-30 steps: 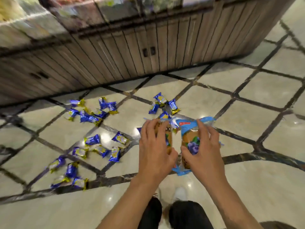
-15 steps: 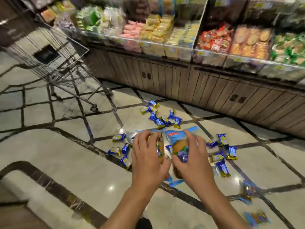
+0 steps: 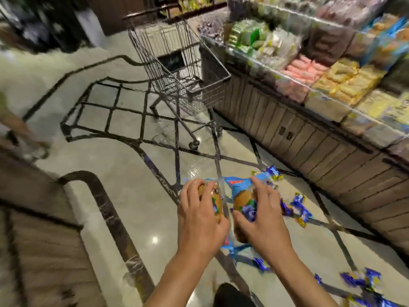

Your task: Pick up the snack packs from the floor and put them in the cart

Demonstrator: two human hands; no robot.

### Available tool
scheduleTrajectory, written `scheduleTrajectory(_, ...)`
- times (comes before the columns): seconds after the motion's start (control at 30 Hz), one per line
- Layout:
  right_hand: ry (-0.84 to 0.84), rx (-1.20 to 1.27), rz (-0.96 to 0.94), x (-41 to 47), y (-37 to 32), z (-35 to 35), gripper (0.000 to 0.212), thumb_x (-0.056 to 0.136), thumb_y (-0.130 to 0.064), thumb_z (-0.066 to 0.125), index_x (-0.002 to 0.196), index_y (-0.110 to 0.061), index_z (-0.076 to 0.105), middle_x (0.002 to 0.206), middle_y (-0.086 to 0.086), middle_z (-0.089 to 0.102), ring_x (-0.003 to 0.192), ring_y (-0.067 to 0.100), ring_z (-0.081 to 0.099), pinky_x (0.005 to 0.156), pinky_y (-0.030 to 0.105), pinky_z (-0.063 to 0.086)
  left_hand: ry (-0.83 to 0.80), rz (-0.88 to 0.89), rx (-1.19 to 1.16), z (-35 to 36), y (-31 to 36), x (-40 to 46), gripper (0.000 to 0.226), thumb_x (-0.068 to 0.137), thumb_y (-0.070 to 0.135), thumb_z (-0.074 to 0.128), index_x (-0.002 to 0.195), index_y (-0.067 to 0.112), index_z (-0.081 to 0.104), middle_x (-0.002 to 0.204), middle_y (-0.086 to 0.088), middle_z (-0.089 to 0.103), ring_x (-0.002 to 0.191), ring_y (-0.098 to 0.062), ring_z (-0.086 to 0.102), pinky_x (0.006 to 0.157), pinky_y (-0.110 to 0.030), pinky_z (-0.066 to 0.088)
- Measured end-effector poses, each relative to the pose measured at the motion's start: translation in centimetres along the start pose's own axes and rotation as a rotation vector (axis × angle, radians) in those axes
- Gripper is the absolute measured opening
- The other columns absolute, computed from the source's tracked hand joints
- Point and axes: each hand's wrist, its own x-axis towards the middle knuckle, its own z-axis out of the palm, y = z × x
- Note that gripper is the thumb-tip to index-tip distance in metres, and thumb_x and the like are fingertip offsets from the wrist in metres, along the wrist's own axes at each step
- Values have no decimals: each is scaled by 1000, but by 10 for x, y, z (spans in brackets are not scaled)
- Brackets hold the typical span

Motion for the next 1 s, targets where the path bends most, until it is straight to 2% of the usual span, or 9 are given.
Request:
scheduleTrajectory(0.2,-67,27,-58,123,-51,77,87,73,-27,77,147,-31,32,135,-3,37,121,11,41,92,23,35,51,-102,7,-26,-71,109,71,68,36,61,135,28,41,138,7,34,133,-21,31,103,-40,43)
scheduleTrajectory(0.37,-139,78,-130,218,-95,135,87,74,-34,73,146,-39,26,135,-5,35,123,14,44,96,35,46,65,-157,52,-48,-126,200,75,73,34,70,139,31,35,142,9,28,139,-16,20,105,-40,43)
scheduleTrajectory(0.5,-145,58,-156,288,-130,172,89,74,-29,76,147,-36,27,137,-4,34,122,12,44,88,30,45,61,-184,75,-63,-162,273,78,72,35,71,139,32,32,142,9,26,138,-16,20,105,-41,43)
scheduleTrajectory(0.6,-130,24,-142,342,-150,207,88,75,-31,76,147,-35,26,136,-4,33,122,10,41,87,27,43,54,-186,76,-68,-198,333,78,72,37,71,139,30,34,141,7,28,136,-18,23,104,-42,44)
scheduleTrajectory(0.7,-89,6,-100,398,-167,244,87,75,-31,76,147,-32,28,135,-1,35,123,12,41,94,27,40,36,-153,64,-70,-239,398,78,71,35,72,139,28,35,141,6,30,136,-19,24,104,-43,44)
scheduleTrajectory(0.83,2,-16,-28,474,-195,275,87,74,-35,73,148,-32,28,132,2,38,119,14,41,100,35,42,13,-64,45,-85,-284,492,75,66,31,71,135,25,42,138,1,36,131,-26,31,104,-48,43)
scheduleTrajectory(0.9,52,-25,-3,513,-211,282,87,74,-36,73,148,-32,27,131,1,38,113,8,39,96,33,42,8,-12,33,-95,-297,541,74,66,30,70,134,25,42,136,0,37,130,-28,33,102,-49,43)
scheduleTrajectory(1.0,101,-47,31,568,-236,288,86,75,-34,71,147,-36,24,130,-3,33,113,13,45,90,35,46,4,53,33,-109,-305,611,74,67,31,70,135,25,43,137,0,36,130,-28,33,103,-49,42)
